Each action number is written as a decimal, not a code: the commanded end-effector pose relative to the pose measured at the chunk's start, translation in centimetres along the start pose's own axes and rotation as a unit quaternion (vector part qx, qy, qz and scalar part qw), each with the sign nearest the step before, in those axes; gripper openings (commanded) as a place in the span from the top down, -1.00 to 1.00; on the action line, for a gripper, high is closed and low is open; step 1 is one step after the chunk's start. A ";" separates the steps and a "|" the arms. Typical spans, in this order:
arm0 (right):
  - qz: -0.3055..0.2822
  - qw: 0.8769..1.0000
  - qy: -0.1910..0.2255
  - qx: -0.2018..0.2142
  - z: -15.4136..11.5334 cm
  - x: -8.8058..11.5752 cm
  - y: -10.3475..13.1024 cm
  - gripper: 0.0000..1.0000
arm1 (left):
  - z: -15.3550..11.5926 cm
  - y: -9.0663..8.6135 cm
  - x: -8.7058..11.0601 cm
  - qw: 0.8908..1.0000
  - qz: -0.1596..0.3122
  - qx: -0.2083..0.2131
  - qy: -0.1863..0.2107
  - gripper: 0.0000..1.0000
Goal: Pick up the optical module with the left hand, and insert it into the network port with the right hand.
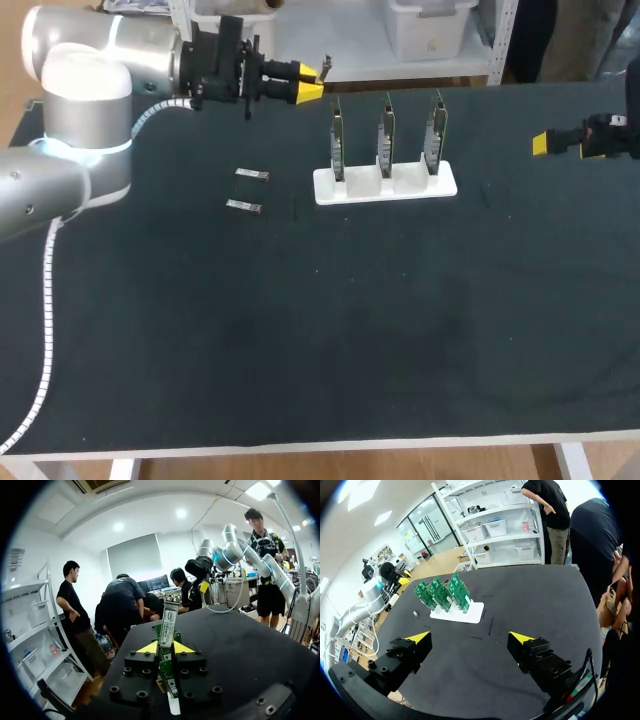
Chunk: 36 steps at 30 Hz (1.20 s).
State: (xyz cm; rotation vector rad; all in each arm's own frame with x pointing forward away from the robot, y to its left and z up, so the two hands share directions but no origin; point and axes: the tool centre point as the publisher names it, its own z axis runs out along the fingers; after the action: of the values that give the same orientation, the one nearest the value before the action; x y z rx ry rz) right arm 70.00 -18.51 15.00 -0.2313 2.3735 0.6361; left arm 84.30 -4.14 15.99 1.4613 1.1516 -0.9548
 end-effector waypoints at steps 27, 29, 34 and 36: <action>0.000 1.000 0.000 0.000 0.0 0.0 0.0 -1.00 | 2.7 0.4 -0.8 0.999 0.005 0.009 -0.034 1.00; 0.000 1.000 0.000 0.000 0.0 0.0 0.0 -1.00 | 2.7 0.4 -0.8 0.999 0.005 0.012 -0.034 1.00; 0.000 1.000 0.000 0.000 0.0 0.0 0.0 -1.00 | 2.7 0.3 -0.8 0.999 0.007 0.018 -0.033 1.00; 0.000 1.000 0.000 0.000 0.0 0.0 0.0 -1.00 | 2.7 0.3 -0.8 0.999 0.007 0.018 -0.033 1.00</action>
State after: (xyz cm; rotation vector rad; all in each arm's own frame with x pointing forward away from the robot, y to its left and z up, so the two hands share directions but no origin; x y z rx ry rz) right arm 70.00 -18.51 15.00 -0.2313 2.3735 0.6361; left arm 83.73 -6.77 16.43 1.4413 1.0875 -0.9996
